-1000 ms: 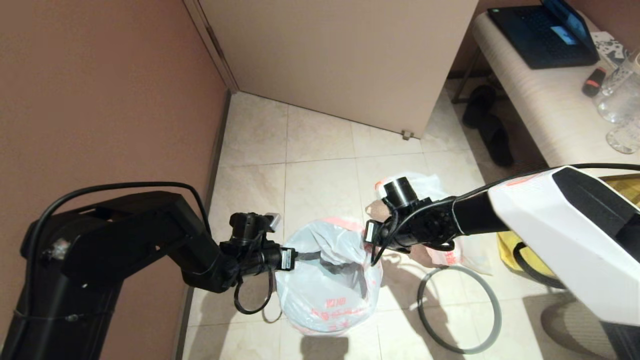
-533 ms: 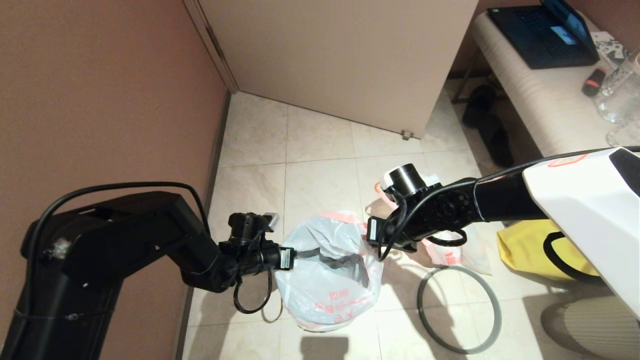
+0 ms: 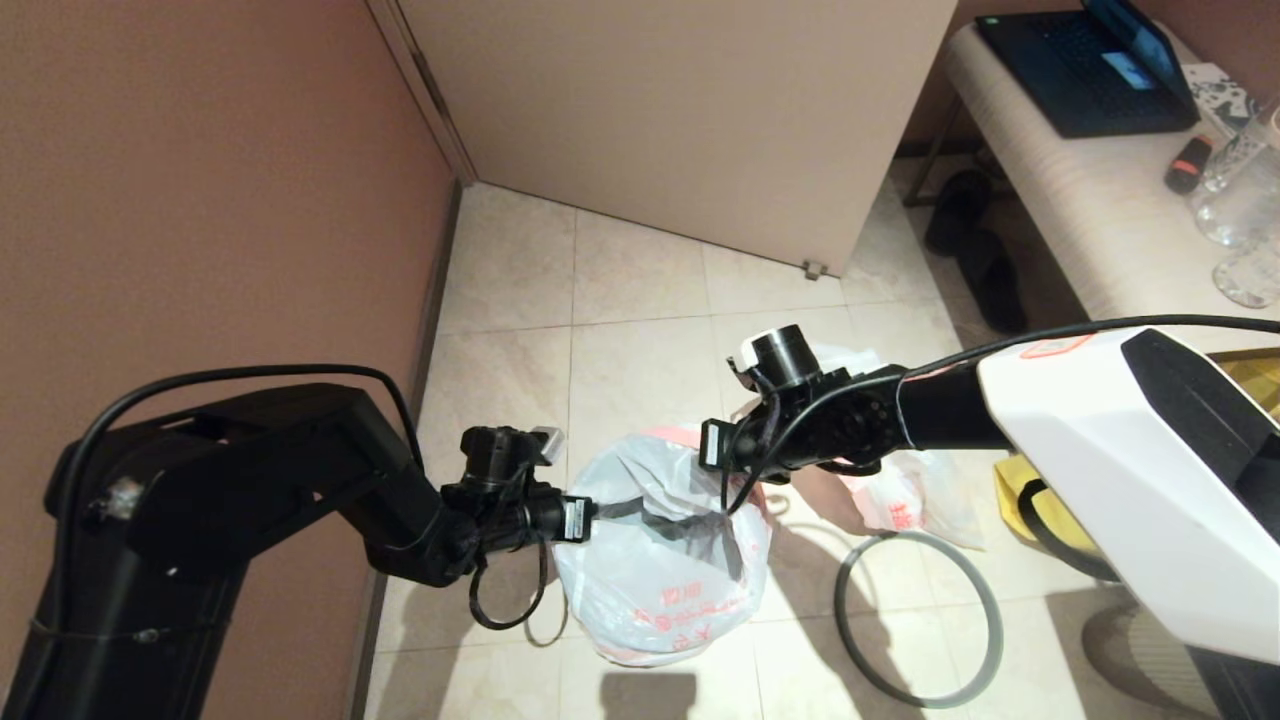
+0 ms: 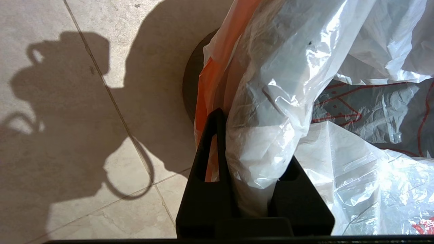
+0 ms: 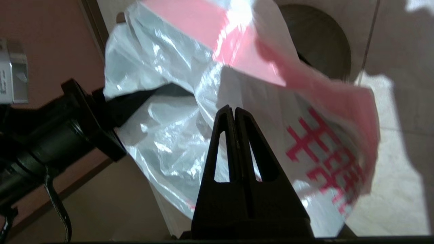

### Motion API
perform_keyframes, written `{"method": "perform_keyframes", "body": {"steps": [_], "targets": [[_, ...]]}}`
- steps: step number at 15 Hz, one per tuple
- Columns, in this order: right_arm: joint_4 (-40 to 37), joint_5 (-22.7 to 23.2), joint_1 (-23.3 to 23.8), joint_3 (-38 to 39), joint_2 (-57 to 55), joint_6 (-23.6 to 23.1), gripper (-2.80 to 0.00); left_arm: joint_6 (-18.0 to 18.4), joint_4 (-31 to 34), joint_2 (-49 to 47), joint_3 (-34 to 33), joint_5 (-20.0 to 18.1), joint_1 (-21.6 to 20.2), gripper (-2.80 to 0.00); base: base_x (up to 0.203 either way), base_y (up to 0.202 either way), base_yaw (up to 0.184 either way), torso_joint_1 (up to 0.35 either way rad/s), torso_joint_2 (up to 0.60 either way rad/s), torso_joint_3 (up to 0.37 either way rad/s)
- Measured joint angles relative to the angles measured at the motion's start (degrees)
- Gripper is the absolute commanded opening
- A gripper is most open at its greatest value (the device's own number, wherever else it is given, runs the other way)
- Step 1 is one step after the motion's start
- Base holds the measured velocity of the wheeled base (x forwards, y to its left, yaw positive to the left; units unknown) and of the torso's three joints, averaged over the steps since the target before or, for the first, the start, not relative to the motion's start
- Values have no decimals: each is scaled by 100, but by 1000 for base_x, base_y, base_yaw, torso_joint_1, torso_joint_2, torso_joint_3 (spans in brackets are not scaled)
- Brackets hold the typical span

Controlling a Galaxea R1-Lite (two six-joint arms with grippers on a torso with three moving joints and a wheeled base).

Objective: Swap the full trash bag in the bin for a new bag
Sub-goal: Put the new garbage bag on the trash can

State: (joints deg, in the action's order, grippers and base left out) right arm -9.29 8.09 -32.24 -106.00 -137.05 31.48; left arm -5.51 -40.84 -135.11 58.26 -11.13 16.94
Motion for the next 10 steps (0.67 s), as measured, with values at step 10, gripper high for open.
{"method": "perform_keyframes", "body": {"steps": [10], "targets": [[1232,-339,132,-728,-949,-383,-280,-8,-4,-4,-19,6,37,-280,0,0,0,0,0,0]]}}
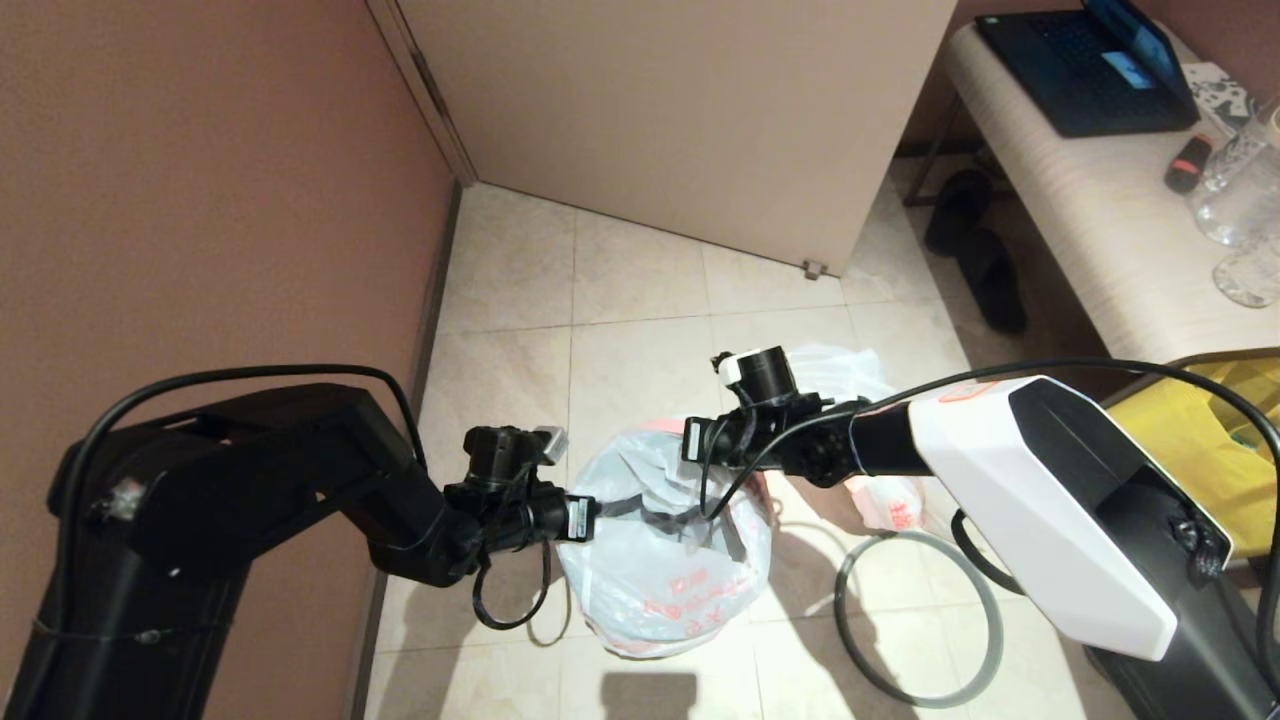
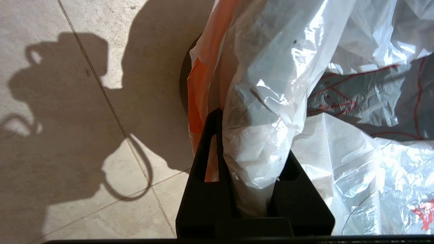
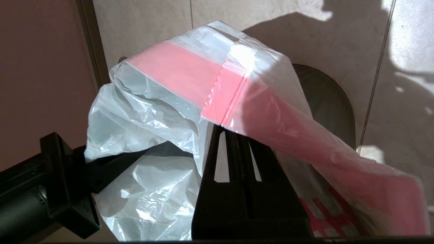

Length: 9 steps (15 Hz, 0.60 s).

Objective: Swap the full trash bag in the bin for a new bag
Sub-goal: Put the new garbage bag on the trash can

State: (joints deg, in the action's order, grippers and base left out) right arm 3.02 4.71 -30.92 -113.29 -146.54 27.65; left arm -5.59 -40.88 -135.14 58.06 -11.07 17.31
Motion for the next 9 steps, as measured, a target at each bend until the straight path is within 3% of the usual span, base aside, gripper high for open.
{"method": "perform_keyframes", "body": {"steps": [9], "targets": [[-362,-133,95,105,525,5,-280,21,13,-11,4,0,-9,-280,0,0,0,0,0,0]]}}
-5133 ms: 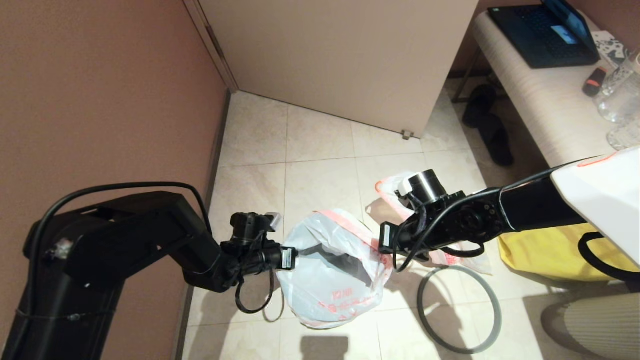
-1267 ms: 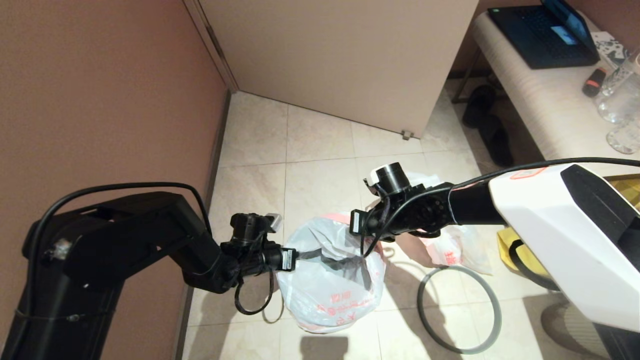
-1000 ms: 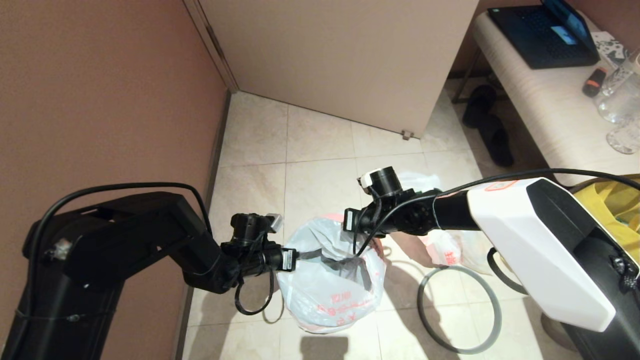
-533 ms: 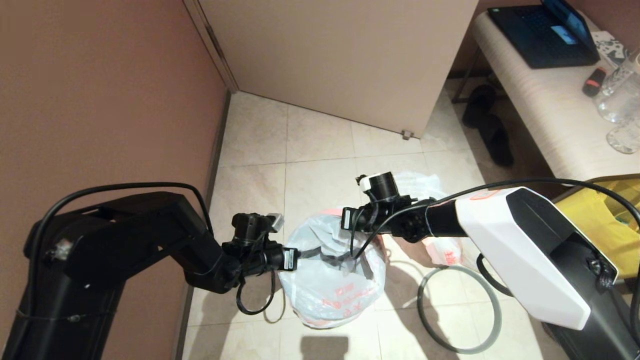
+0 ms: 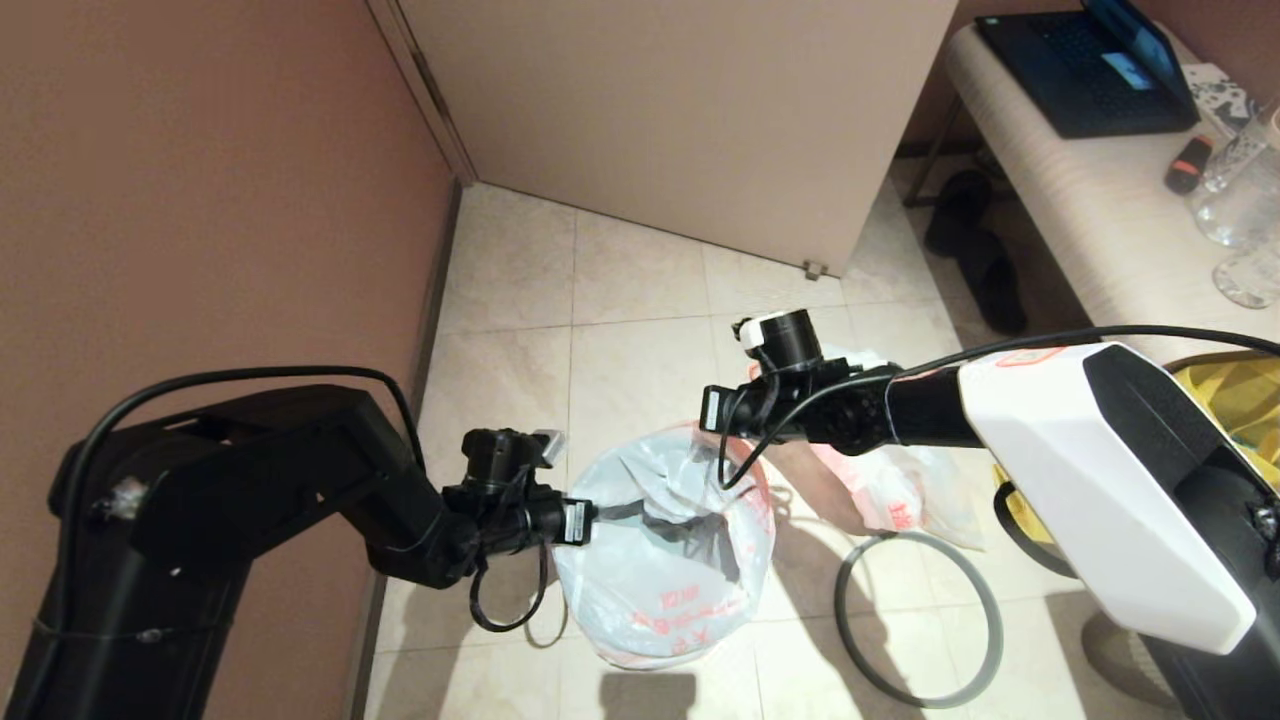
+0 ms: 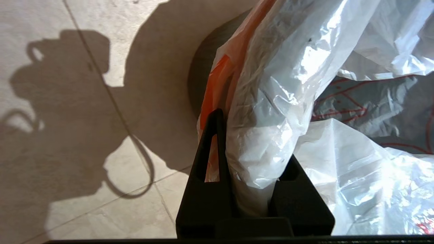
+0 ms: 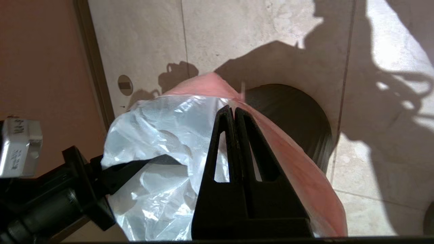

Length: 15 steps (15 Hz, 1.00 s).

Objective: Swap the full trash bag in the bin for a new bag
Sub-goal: Put the new garbage bag on the trash can

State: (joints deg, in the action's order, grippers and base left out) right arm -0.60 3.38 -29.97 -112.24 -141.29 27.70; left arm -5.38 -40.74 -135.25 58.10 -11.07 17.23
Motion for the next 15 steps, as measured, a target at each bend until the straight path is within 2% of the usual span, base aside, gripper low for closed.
{"method": "perform_keyframes", "body": {"steps": [12,15], "targets": [[-27,-5,84,9,-316,16,-280,-2,-10,-9,9,4,11,-280,0,0,0,0,0,0],[158,1,244,-11,-607,16,-280,-2,-10,-9,-5,4,16,-280,0,0,0,0,0,0]]}}
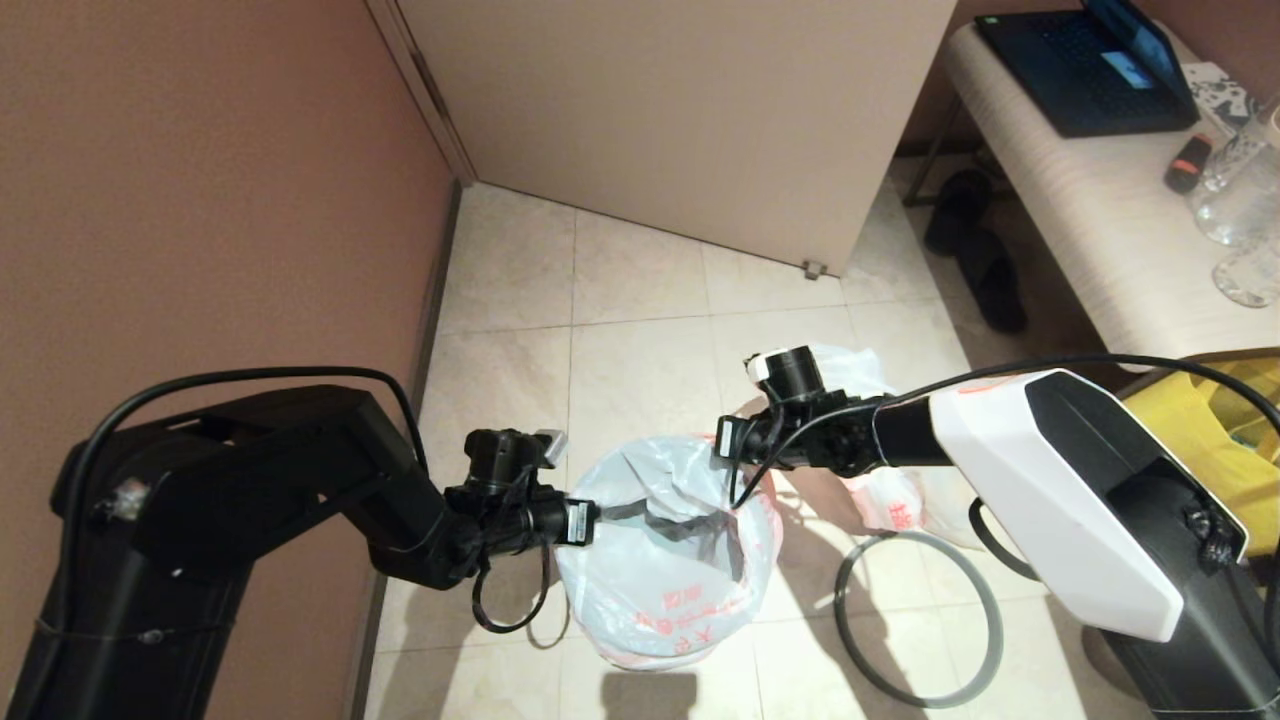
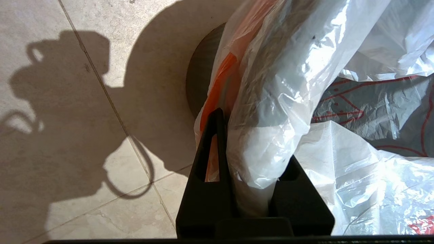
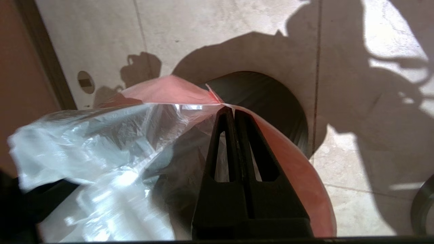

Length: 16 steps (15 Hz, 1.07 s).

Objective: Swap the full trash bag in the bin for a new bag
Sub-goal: Put the new garbage bag on the trash can

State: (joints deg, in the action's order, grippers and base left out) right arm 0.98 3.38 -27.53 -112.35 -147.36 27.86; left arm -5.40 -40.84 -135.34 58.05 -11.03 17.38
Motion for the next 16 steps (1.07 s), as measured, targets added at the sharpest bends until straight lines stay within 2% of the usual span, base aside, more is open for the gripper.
{"method": "perform_keyframes", "body": {"steps": [3,7,9,11,14,16], "targets": [[143,12,190,10,-353,12,-280,4,7,-8,18,-3,-7,-280,0,0,0,0,0,0],[-39,-3,209,100,-387,19,-280,4,10,-18,44,-4,-16,-280,0,0,0,0,0,0],[-352,-8,202,165,-101,140,-280,-17,-1,-18,63,15,-26,-280,0,0,0,0,0,0],[-589,6,168,350,540,466,-280,-18,-137,-30,71,26,-61,-280,0,0,0,0,0,0],[-1020,6,23,1312,1807,815,-280,-23,-382,-71,96,75,-123,-280,0,0,0,0,0,0],[-1456,-91,-93,2147,2628,798,-280,-10,-397,-88,112,137,-105,-280,0,0,0,0,0,0]]}}
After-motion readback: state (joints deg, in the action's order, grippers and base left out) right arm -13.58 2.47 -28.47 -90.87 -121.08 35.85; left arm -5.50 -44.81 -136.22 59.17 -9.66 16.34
